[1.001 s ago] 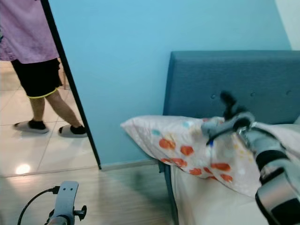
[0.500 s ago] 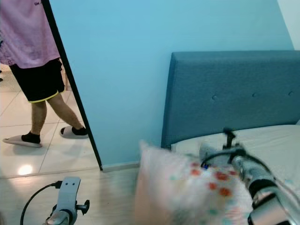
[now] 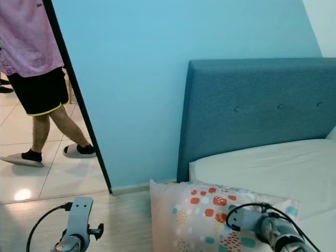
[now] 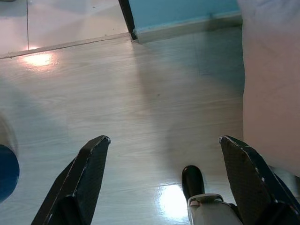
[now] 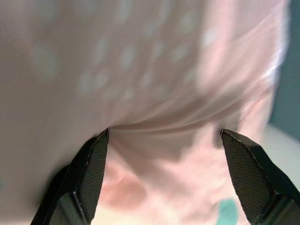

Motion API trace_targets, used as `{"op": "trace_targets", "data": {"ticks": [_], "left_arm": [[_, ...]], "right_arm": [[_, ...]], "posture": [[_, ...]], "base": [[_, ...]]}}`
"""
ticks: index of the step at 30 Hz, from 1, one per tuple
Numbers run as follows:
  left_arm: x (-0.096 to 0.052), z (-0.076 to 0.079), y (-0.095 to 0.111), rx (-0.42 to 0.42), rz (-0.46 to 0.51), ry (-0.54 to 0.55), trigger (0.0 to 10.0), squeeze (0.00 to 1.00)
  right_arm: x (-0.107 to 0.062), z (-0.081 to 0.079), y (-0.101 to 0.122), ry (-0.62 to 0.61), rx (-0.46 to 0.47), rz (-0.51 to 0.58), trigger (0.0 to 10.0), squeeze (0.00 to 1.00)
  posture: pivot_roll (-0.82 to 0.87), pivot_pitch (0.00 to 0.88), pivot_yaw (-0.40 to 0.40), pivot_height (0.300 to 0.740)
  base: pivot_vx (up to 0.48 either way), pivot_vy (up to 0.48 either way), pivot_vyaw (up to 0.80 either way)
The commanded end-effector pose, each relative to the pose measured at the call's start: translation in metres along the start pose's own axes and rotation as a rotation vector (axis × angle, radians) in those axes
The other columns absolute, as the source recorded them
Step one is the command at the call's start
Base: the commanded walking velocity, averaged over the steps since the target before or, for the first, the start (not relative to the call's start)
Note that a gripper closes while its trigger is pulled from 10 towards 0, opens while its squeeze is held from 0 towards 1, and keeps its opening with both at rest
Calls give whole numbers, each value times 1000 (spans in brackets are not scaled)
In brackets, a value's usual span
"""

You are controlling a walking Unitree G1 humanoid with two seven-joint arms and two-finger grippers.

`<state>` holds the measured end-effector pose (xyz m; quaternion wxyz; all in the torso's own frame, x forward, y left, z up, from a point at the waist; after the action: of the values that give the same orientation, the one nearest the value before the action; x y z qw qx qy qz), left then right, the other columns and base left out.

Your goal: Clean up the room

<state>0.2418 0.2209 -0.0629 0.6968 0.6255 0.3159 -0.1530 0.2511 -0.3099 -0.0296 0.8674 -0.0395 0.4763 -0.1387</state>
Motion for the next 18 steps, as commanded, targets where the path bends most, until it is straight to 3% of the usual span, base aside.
{"op": "trace_targets", "data": {"ticks": [1,9,13,18], "left_arm": [[-1,1,-4,-8,-18,-3,10000,0],[0,3,-2,-34,-13,-16,10000,0],[4,19,16,-137,35,-128,10000,0],[5,26,27,-172,65,-181,10000,0]], "right_arm": [[1,-15,-3,71,44,-18,10000,0],[0,-41,-4,226,83,-21,10000,0],[0,-45,-5,191,140,-48,10000,0],[1,-42,-3,148,193,-53,10000,0]], "posture": [[9,22,-54,740],[2,22,-55,740],[-3,26,-54,740],[-3,26,-53,740]], "base": [[0,0,0],[0,0,0],[0,0,0],[0,0,0]]}}
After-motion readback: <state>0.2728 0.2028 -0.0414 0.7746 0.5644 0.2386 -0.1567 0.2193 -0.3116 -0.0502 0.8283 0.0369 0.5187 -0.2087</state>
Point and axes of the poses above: a point about 5 cm out from each wrist's last joint towards the gripper, its own x axis pointing out of the wrist towards the gripper, its own y axis along the axis of the wrist's last joint, z = x × y, the point moved 2 cm from there along x, pointing out of the wrist towards the gripper, and after that the axes turned 13 degrees about -x, right-handed, at the moved point
